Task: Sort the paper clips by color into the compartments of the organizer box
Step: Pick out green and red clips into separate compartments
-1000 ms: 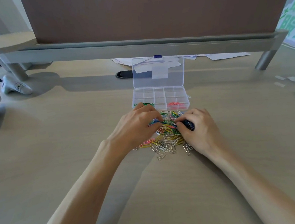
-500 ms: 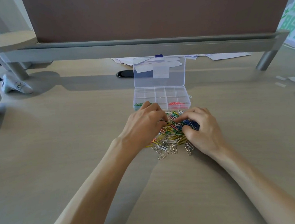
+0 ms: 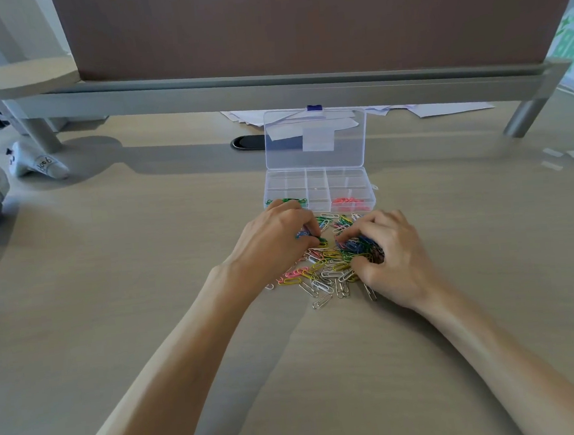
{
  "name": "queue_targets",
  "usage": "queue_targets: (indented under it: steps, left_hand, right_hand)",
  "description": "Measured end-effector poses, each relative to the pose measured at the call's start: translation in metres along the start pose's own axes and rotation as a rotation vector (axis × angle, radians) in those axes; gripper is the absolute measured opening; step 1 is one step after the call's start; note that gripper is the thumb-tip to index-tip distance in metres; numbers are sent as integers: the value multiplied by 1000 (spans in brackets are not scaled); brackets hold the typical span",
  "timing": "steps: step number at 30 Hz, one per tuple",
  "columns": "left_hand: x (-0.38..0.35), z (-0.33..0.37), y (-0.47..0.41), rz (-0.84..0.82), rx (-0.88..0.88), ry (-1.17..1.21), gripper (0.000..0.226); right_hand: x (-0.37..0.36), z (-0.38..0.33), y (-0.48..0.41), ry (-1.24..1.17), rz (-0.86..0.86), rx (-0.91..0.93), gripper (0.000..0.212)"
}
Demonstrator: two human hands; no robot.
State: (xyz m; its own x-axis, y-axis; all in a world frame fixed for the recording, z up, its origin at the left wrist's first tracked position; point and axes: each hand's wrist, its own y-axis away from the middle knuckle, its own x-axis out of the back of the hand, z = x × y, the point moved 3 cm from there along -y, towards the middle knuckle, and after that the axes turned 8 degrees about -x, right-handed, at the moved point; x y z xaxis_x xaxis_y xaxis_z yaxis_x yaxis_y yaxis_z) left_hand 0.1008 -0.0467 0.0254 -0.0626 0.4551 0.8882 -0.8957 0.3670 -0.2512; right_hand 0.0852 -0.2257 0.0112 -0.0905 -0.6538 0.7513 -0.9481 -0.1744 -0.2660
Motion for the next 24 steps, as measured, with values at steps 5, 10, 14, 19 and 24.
queue_targets:
  steps: [5, 10, 14, 19, 24]
  left_hand:
    - [2, -5, 0, 15, -7, 83, 8]
    - [7, -10, 2, 51, 25, 144, 8]
    - [7, -10, 4, 2, 0, 116, 9]
    - [7, -7, 5, -43, -6, 61, 15]
    - [10, -5, 4, -32, -1, -7, 13]
  right_hand:
    - [-2, -3, 2, -5, 26, 75, 24]
    - [-5, 0, 2, 41, 18, 71, 23]
    - [-5, 0, 2, 44, 25, 53, 31]
    - [-3, 3, 0, 31, 34, 24, 34]
    - [-8, -2, -4, 29, 81, 42, 35]
